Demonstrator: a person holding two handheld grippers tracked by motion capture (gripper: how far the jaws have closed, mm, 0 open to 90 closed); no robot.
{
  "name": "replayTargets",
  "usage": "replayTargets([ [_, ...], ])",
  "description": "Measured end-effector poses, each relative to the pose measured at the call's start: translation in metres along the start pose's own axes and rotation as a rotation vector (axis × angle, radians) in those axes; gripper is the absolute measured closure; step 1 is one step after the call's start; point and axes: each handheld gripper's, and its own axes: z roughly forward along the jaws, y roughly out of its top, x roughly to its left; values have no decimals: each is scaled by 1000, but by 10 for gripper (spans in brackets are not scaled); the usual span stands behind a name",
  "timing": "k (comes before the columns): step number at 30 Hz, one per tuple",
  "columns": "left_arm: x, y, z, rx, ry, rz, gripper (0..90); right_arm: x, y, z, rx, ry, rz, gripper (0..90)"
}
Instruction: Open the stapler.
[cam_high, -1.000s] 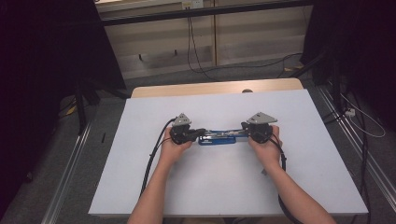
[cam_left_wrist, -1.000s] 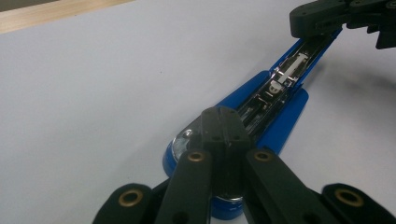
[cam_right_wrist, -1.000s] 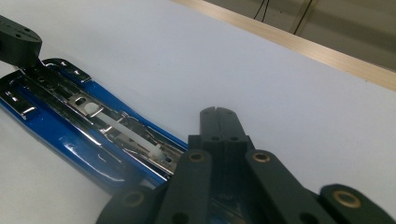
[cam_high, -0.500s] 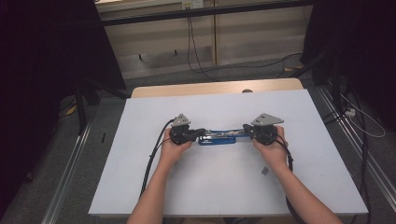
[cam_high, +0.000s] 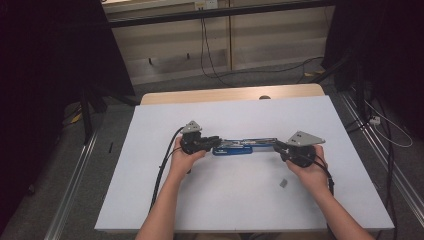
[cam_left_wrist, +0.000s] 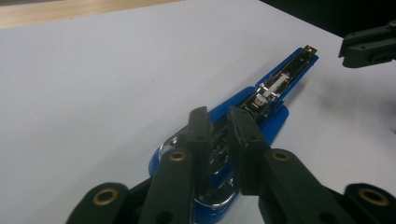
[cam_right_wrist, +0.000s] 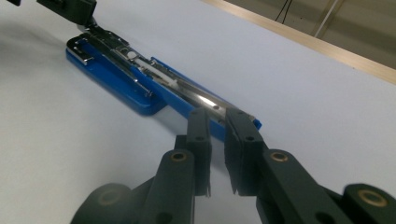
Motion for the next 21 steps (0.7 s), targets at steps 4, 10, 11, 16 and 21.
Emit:
replayTargets([
  [4,-1,3,-6,4,3,-16,702,-1,-5,-12,-1,15,-14,751],
  [10,-4,7,-14,5,18,-38,527,-3,-14,-23,22,37,-5,702],
  [11,-5,7,-15,5,16,-38,518,-3,-15,-25,23,34,-7,694],
  [16,-9,10,-19,17,14,-39,428,-5,-20,-31,22,51,9,584],
  [21,-14,11,-20,48,26,-25,332,-5,-23,-36,19,69,-1,492],
])
